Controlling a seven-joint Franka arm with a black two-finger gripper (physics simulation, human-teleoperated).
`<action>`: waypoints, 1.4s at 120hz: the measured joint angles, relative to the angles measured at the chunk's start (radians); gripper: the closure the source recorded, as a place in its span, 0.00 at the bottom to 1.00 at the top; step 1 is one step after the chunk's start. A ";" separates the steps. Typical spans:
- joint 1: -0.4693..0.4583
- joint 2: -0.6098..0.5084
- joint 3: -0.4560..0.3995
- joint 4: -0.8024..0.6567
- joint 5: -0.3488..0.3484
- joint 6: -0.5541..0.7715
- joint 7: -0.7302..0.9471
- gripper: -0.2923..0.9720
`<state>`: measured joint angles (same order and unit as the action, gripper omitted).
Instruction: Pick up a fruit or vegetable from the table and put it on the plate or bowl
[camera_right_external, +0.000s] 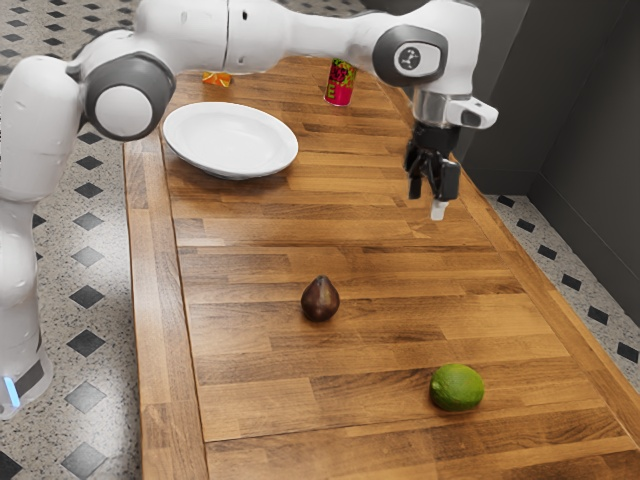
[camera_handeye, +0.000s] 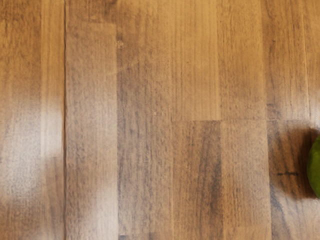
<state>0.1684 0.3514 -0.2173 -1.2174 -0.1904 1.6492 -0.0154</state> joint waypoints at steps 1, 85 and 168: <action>0.000 0.001 0.000 0.000 -0.004 0.004 -0.001 0.23; -0.152 0.022 -0.185 -0.009 0.433 0.126 -0.221 0.23; -0.271 0.162 -0.201 -0.017 0.376 0.270 -0.298 0.24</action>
<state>-0.1023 0.5132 -0.4188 -1.2339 0.1855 1.9192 -0.3137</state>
